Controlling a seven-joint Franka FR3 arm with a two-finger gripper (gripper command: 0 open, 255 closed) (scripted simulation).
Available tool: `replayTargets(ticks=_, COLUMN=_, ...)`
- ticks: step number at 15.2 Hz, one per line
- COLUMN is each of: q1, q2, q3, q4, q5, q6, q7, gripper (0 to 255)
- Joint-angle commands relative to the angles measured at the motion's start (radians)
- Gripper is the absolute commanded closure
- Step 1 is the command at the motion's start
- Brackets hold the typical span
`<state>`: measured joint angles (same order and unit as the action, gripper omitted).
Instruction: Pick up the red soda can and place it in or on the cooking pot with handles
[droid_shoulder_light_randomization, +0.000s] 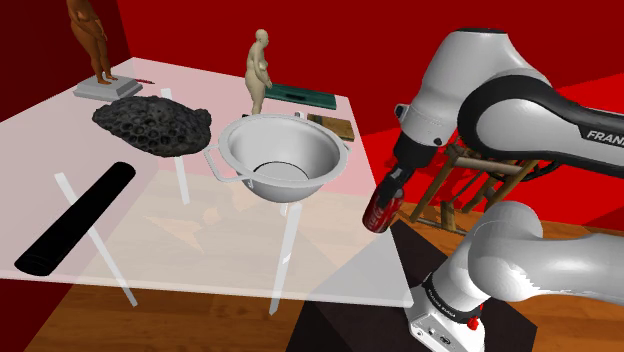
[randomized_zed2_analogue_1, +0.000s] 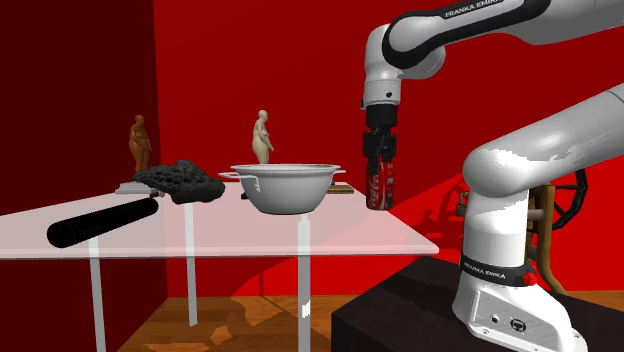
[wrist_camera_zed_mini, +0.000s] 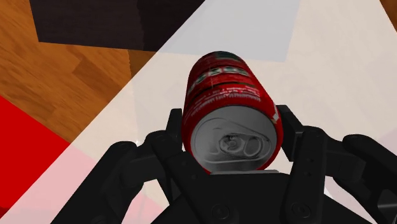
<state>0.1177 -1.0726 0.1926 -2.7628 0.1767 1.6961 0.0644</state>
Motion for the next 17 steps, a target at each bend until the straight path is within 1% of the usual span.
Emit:
replayTargets(ticks=1, q1=-0.002, q2=0.005, q3=-0.003, q4=0.032, q5=-0.004, q6=-0.027, q7=0.002, gripper=255)
replayTargets(ticks=17, q1=-0.019, q2=0.065, q3=-0.033, q4=0.274, q5=-0.035, q6=-0.209, q7=0.008, gripper=255)
